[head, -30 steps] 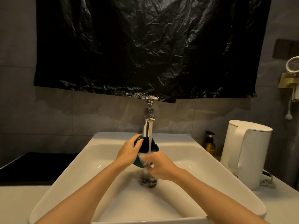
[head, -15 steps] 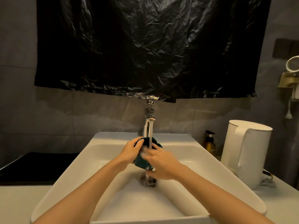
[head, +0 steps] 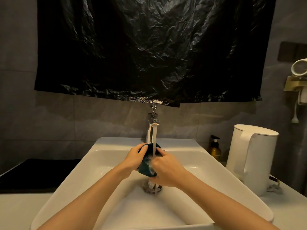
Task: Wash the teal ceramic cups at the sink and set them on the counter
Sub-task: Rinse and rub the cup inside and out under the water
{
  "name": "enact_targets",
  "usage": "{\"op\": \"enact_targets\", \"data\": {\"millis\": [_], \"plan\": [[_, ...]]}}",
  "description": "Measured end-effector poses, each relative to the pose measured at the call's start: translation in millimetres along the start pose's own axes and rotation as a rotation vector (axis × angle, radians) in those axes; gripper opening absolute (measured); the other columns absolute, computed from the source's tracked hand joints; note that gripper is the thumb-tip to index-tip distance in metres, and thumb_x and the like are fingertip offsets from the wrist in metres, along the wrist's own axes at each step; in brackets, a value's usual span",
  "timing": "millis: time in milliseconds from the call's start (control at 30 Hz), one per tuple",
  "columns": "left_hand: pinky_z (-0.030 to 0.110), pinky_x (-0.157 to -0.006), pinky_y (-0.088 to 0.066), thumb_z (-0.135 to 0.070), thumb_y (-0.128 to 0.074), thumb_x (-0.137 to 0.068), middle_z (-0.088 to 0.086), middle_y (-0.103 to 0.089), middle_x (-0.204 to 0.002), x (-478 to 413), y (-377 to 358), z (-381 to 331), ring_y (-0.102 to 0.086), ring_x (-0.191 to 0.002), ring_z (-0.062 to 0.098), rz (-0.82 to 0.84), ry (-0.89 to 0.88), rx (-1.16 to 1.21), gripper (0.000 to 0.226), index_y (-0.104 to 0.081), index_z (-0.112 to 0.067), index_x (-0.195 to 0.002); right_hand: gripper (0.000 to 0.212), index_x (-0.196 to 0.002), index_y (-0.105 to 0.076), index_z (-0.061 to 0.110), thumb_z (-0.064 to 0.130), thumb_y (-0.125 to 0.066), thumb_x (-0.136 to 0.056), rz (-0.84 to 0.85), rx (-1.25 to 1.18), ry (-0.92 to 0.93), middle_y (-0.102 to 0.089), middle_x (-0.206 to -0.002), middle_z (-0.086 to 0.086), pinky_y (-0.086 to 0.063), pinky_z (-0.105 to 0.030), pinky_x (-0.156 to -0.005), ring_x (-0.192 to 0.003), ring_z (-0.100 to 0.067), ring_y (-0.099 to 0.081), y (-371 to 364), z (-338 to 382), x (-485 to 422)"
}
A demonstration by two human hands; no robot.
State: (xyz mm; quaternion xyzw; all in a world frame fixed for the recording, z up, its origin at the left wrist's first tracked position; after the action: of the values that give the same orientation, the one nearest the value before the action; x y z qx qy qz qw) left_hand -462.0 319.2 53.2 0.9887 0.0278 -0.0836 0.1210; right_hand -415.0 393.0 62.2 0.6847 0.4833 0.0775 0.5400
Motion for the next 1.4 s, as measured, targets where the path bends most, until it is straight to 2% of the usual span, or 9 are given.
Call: {"op": "enact_targets", "data": {"millis": [200, 433, 600, 700, 833, 967, 1067, 1167, 1400], "plan": [[0.04, -0.09, -0.051, -0.031, -0.035, -0.102, 0.0, -0.058, -0.114, -1, 2, -1, -0.055, -0.108, 0.021, 0.006, -0.016, -0.026, 0.024, -0.053, -0.029, -0.118, 0.065, -0.14, -0.039, 0.019, 0.039, -0.063, -0.084, 0.048, -0.086, 0.003, -0.049, -0.141, -0.003, 0.001, -0.035, -0.119, -0.138, -0.024, -0.035, -1, -5, -1], [0.034, -0.097, -0.047, -0.032, -0.037, -0.101, -0.001, -0.058, -0.123, -8, 7, -3, -0.054, -0.109, 0.017, -0.078, -0.098, -0.084, 0.031, -0.05, -0.025, -0.128, 0.033, -0.108, -0.07, 0.012, 0.032, -0.049, -0.091, 0.087, 0.285, -0.07, -0.074, -0.091, -0.008, 0.004, -0.044, -0.12, -0.098, -0.031, -0.066, -8, 3, -11], [0.031, -0.097, -0.044, -0.032, -0.037, -0.101, 0.0, -0.056, -0.127, -10, 14, -3, -0.052, -0.114, 0.017, -0.105, -0.119, -0.118, 0.037, -0.049, -0.02, -0.134, 0.024, -0.102, -0.071, 0.01, 0.011, -0.067, -0.079, -0.037, -0.451, -0.304, -0.072, -0.098, -0.007, -0.052, -0.034, -0.086, -0.094, -0.026, -0.063, 4, -11, -6], [0.033, -0.1, -0.044, -0.033, -0.037, -0.101, 0.0, -0.055, -0.13, -12, 15, -2, -0.051, -0.115, 0.018, -0.099, -0.134, -0.145, 0.037, -0.049, -0.02, -0.134, 0.023, -0.103, -0.07, 0.009, 0.006, -0.063, -0.081, 0.014, -0.639, -0.281, -0.071, -0.101, -0.009, -0.053, -0.036, -0.084, -0.094, -0.025, -0.061, 0, -11, 0], [0.035, -0.099, -0.046, -0.035, -0.037, -0.1, -0.001, -0.054, -0.131, -13, 16, -1, -0.052, -0.116, 0.018, -0.116, -0.122, -0.15, 0.039, -0.047, -0.021, -0.135, 0.026, -0.112, -0.067, 0.017, 0.019, -0.061, -0.087, 0.042, -0.19, -0.129, -0.068, -0.113, -0.01, -0.044, -0.038, -0.1, -0.116, -0.032, -0.053, 5, -14, 4], [0.04, -0.103, -0.042, -0.036, -0.038, -0.1, 0.0, -0.055, -0.133, -13, 17, 0, -0.051, -0.119, 0.018, -0.099, -0.137, -0.176, 0.039, -0.049, -0.022, -0.135, 0.013, -0.079, -0.057, 0.013, 0.001, -0.062, -0.077, 0.043, -0.632, -0.191, -0.061, -0.078, -0.005, -0.042, -0.028, -0.058, -0.071, -0.024, -0.05, -1, -1, -2], [0.041, -0.105, -0.042, -0.036, -0.037, -0.1, 0.0, -0.051, -0.137, -13, 17, 1, -0.048, -0.122, 0.019, -0.099, -0.121, -0.199, 0.04, -0.046, -0.023, -0.137, 0.021, -0.103, -0.063, 0.015, 0.007, -0.061, -0.083, 0.01, -0.449, -0.098, -0.067, -0.104, -0.005, -0.051, -0.032, -0.091, -0.096, -0.026, -0.059, 1, -3, 2], [0.04, -0.101, -0.046, -0.036, -0.036, -0.1, 0.002, -0.05, -0.137, -13, 19, -2, -0.049, -0.12, 0.021, -0.14, -0.127, -0.267, 0.041, -0.042, -0.025, -0.139, 0.025, -0.112, -0.066, 0.022, 0.022, -0.056, -0.089, 0.089, -0.036, -0.016, -0.068, -0.115, 0.0, -0.003, -0.042, -0.12, -0.116, -0.019, -0.056, 0, -13, 8], [0.04, -0.095, -0.049, -0.04, -0.032, -0.1, 0.006, -0.05, -0.135, -10, 29, -10, -0.052, -0.114, 0.023, -0.228, -0.127, -0.422, 0.043, -0.037, -0.029, -0.141, 0.026, -0.106, -0.058, 0.02, 0.016, -0.061, -0.081, -0.227, -0.653, -0.479, -0.051, -0.109, 0.003, -0.039, -0.018, -0.09, -0.11, -0.012, -0.041, 13, -54, 5]]}}
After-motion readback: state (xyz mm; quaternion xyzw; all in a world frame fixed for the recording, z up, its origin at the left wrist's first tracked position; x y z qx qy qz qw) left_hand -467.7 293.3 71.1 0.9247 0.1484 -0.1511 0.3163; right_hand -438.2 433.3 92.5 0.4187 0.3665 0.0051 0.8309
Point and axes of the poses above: each hand's wrist, its own x-axis away from the middle knuckle, its own y-axis out of the back of the hand, z = x × y, the point moved 10 cm from there along -x, towards the middle knuckle
